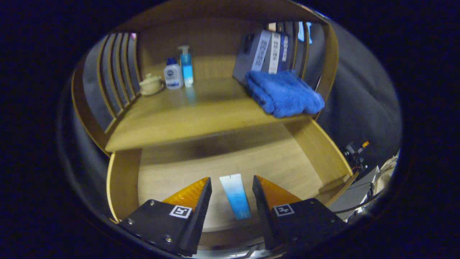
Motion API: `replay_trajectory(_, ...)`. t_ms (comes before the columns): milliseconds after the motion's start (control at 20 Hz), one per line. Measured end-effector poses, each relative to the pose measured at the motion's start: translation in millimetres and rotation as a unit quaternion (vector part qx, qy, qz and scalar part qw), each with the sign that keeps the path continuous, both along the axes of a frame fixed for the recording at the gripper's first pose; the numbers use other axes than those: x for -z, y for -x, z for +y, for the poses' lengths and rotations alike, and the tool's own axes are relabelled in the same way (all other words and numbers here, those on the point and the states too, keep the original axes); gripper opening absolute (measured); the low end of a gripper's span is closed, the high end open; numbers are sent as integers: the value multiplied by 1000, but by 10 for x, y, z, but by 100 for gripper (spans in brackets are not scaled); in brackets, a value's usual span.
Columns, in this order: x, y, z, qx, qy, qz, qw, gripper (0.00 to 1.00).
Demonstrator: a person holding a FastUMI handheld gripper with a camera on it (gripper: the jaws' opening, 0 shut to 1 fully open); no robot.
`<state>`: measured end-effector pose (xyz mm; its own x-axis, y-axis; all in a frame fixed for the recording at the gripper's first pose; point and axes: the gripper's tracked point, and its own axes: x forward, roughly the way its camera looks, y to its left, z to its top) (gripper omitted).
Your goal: Pull open the drawer, take out the items inside it, and place them on the countertop above the cabinet.
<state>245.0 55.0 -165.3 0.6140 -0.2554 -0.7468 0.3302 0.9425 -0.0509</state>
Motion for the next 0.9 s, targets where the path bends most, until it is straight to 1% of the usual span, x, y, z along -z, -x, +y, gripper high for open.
replay_trajectory(100,224,14,-19,11,-12,49,999,68)
replay_trajectory(150,338,34,-49,12,-12,78,997,68)
replay_trajectory(250,497,41,-101,12,-13,116,993,68)
replay_trajectory(400,678,-2,-131,21,-38,137,990,68)
replay_trajectory(550,877,101,-179,26,-47,180,982,68)
replay_trajectory(650,916,139,-160,25,-60,195,979,68)
replay_trajectory(700,931,107,-159,35,-63,190,979,68)
replay_trajectory(750,932,126,-134,40,-74,194,977,66)
replay_trajectory(850,1028,88,-165,43,-84,186,978,54)
replay_trajectory(900,929,115,-183,46,-84,187,978,48)
